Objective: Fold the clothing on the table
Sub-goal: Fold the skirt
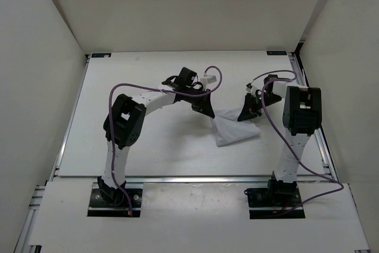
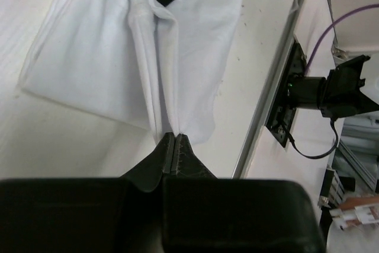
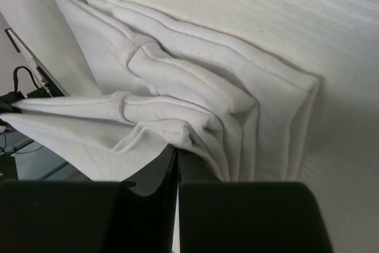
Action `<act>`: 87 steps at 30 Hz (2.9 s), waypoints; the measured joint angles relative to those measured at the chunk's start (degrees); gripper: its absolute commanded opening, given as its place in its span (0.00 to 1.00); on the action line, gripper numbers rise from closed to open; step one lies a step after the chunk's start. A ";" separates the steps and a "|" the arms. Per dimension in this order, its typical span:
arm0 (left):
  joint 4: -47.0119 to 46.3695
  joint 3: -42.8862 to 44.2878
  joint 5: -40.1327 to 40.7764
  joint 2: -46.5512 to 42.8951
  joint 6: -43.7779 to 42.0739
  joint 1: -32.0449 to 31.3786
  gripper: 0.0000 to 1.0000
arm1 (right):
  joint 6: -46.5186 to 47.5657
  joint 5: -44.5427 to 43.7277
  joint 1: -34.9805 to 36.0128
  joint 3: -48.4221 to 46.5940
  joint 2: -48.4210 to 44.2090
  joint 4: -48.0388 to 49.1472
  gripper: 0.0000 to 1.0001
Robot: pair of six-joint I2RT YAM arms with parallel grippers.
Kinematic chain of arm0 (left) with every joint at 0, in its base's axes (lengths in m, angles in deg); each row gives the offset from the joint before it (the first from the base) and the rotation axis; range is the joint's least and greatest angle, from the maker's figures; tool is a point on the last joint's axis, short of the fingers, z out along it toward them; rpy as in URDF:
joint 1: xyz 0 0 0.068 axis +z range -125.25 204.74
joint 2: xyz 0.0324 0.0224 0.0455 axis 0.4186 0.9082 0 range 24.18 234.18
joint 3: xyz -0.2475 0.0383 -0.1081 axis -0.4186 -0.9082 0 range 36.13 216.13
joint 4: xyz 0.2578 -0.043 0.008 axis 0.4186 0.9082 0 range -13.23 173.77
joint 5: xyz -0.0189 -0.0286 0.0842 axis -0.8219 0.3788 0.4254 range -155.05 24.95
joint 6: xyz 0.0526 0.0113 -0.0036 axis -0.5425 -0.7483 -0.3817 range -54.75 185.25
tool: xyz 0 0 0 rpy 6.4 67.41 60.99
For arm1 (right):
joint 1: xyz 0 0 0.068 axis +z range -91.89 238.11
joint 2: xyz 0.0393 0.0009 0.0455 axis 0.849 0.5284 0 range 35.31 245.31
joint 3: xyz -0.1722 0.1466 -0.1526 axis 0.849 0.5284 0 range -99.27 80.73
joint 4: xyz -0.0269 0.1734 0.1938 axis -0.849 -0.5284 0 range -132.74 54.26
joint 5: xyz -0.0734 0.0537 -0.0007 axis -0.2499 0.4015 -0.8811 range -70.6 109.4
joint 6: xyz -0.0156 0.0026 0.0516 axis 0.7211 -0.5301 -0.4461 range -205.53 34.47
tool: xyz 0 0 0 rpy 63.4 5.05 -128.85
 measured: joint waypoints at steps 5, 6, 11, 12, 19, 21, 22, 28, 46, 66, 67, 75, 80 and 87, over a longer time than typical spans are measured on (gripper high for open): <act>-1.86 -2.54 1.40 -1.44 1.36 0.85 0.00 | 1.11 0.94 -0.09 -1.40 0.00 -0.15 0.07; -1.95 -2.71 1.44 -1.53 1.66 0.96 0.00 | 1.75 1.20 -0.39 -2.05 0.00 -0.17 0.13; -2.49 -2.71 1.22 -1.57 2.29 0.72 0.00 | 5.99 3.91 -1.90 -5.92 -0.37 -0.55 0.46; -1.97 -2.40 1.25 -1.57 1.90 0.61 0.00 | 7.10 4.37 -2.12 -6.38 -0.59 -0.98 0.58; 12.07 9.55 3.78 -1.57 -8.48 -2.58 0.00 | 15.54 8.26 -3.52 -8.33 -1.40 -6.43 0.83; 16.22 13.42 4.04 -1.57 -12.24 -3.74 0.00 | 17.42 8.94 -3.54 -8.90 -1.40 -8.02 0.81; 17.88 14.56 4.02 -1.57 -13.86 -4.35 0.00 | 18.03 9.33 -3.52 -9.25 -1.40 -8.63 0.81; 27.34 14.71 5.86 -2.12 -22.53 -8.50 0.00 | 18.99 10.16 -3.54 -9.14 -3.74 -9.05 0.78; 19.04 -11.04 15.43 -23.32 -20.90 -30.88 0.01 | 15.30 5.27 -1.09 27.93 -52.78 -3.48 0.75; -6.51 -35.63 22.58 -43.56 2.40 -27.54 0.99 | 16.94 -4.46 3.98 36.11 -66.86 -4.20 0.81; -9.49 -38.03 22.88 -47.17 4.79 -25.14 0.98 | 16.94 -4.46 3.34 36.11 -66.42 -4.15 0.81; -20.61 -46.73 24.37 -52.83 17.40 -9.60 0.00 | 16.92 -4.57 -0.85 32.26 -58.73 -4.50 0.79; -20.85 -47.15 24.06 -44.70 19.56 -8.72 0.00 | 16.81 -4.74 -2.43 26.58 -54.77 -4.11 0.79; -22.23 -47.10 23.67 -37.22 19.76 -9.44 0.00 | 16.59 -5.16 -3.39 23.45 -51.49 -3.43 0.78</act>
